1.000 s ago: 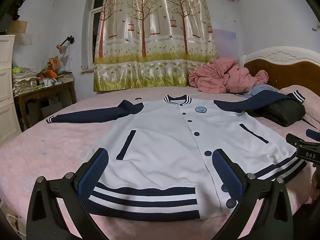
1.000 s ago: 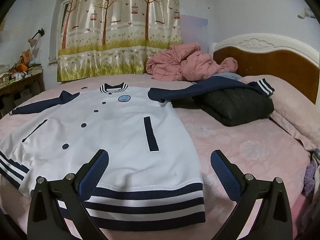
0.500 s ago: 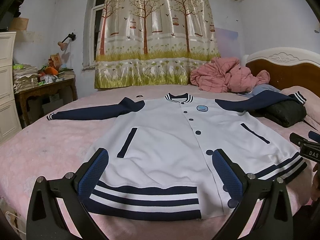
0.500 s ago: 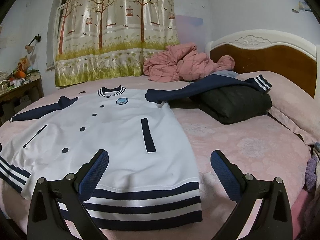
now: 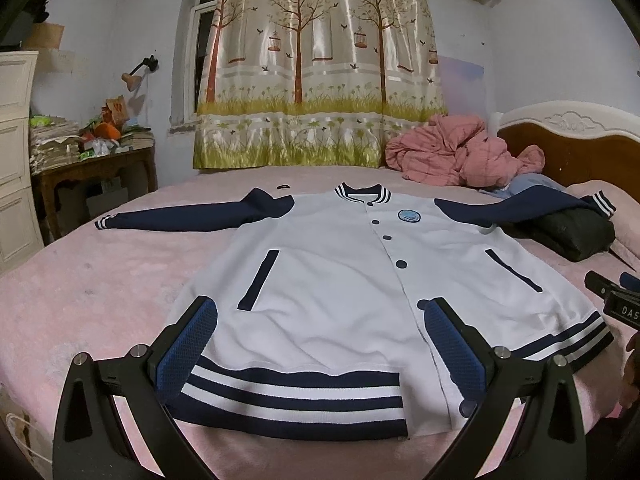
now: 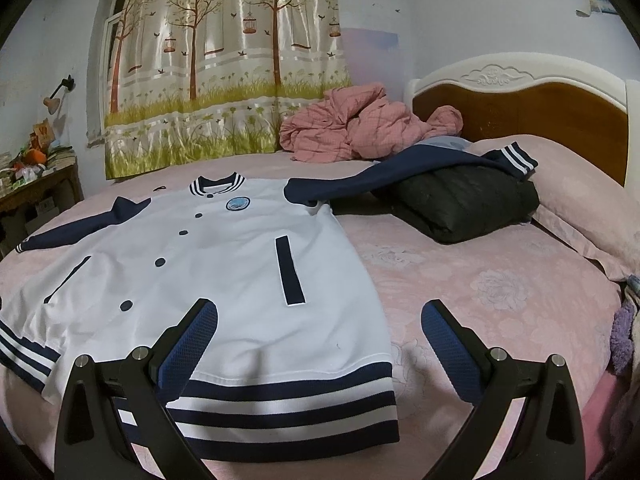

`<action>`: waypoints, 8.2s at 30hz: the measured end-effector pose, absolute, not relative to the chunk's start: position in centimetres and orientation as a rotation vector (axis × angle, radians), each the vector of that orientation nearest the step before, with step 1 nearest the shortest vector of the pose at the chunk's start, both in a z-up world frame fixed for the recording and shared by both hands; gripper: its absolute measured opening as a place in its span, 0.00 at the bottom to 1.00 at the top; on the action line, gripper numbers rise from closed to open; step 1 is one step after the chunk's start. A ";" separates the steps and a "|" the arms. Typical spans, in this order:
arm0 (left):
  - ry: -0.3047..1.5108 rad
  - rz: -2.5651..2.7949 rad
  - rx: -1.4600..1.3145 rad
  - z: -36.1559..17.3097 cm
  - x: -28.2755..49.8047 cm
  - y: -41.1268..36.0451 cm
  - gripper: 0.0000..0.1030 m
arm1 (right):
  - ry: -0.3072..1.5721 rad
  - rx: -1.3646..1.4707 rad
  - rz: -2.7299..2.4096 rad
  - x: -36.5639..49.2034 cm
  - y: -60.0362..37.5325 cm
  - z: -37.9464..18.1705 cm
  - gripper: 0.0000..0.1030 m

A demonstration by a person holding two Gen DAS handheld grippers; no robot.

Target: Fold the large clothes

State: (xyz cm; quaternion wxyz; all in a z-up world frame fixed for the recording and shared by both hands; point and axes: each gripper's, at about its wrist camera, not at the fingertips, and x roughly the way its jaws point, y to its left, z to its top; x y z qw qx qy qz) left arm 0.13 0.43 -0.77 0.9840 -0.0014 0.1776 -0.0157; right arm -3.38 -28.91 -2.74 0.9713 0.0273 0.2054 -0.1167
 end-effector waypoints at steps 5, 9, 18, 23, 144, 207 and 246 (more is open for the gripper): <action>0.352 -0.039 -0.005 -0.8 0.0 0.6 1.00 | 0.416 0.060 -0.235 -3.5 -28.8 -2.8 1.00; 0.285 -0.019 -0.020 -0.4 -1.3 1.2 0.91 | 0.394 0.078 -0.248 -3.7 -29.0 -2.6 1.00; 0.174 0.043 0.092 0.3 -1.2 4.8 0.89 | 0.359 0.147 -0.128 -5.8 -31.9 -2.1 0.99; 0.217 0.024 -0.031 -1.7 -1.3 8.8 0.89 | 0.397 0.102 -0.121 -6.1 -32.1 -4.4 0.92; 0.681 -0.086 0.315 -6.9 1.9 3.6 1.00 | 0.743 -0.344 -0.008 -2.7 -23.7 -5.1 0.84; 0.723 -0.200 -0.072 -3.1 18.9 13.6 0.88 | 0.579 0.034 -0.007 14.2 -34.5 0.6 0.78; 0.759 -0.129 -0.201 -6.7 17.4 17.4 0.73 | 0.742 0.340 -0.004 13.4 -39.5 -6.3 0.28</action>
